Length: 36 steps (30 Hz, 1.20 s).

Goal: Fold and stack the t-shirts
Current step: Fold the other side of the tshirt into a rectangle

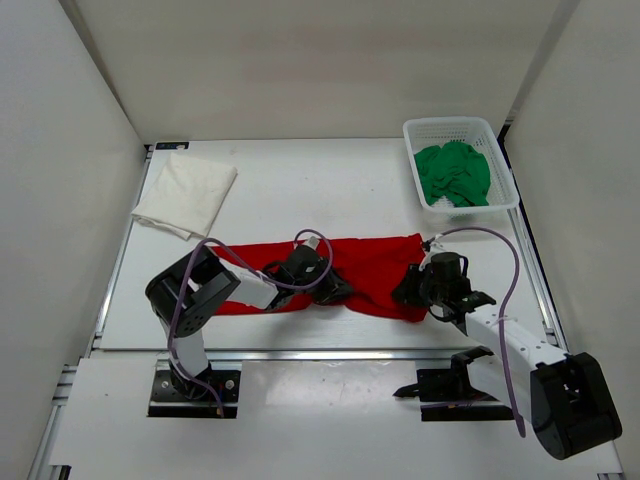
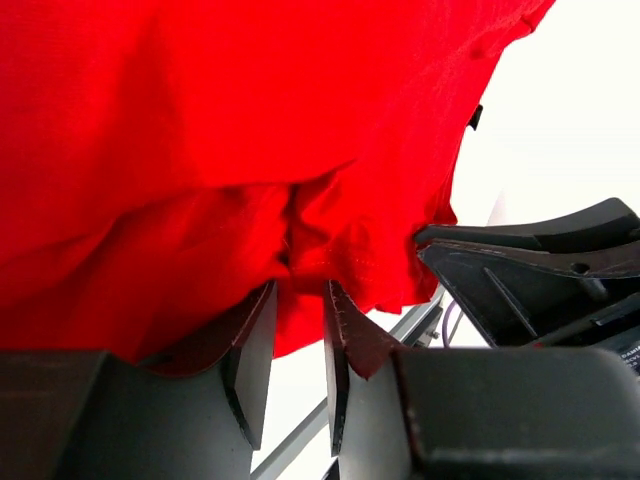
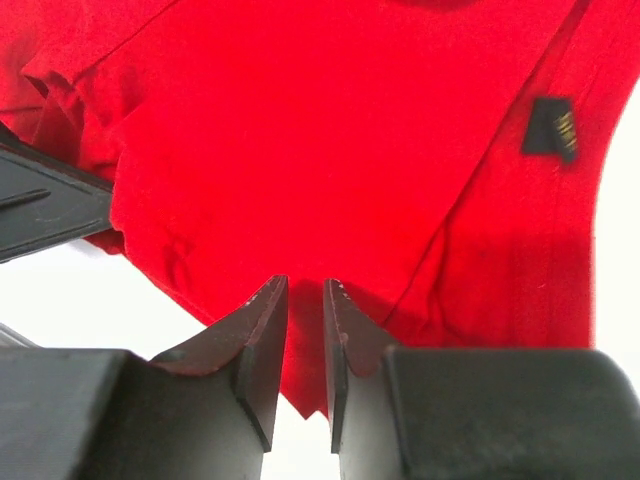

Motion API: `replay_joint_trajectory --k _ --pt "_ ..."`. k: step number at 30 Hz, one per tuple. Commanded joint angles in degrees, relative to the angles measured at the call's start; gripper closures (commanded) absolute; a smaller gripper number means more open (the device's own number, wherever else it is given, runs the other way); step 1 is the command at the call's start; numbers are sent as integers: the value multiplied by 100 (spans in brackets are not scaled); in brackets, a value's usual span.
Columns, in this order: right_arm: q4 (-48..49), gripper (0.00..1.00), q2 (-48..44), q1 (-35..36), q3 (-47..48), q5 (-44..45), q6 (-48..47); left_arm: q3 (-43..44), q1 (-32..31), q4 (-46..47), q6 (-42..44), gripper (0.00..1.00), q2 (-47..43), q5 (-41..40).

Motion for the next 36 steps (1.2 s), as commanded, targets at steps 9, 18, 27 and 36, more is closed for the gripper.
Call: replay_joint_trajectory --k 9,18,27,36 --pt "287 81 -279 -93 -117 -92 -34 -44 9 -329 235 59 -568 -52" --pt "296 81 -279 -49 -100 -127 -35 272 27 -418 305 68 -323 -105" --pt "331 81 -437 -92 -161 -207 -17 526 -26 -462 323 68 108 -184" --pt "366 80 -455 -92 -223 -250 0 448 26 -638 411 55 -23 -289"
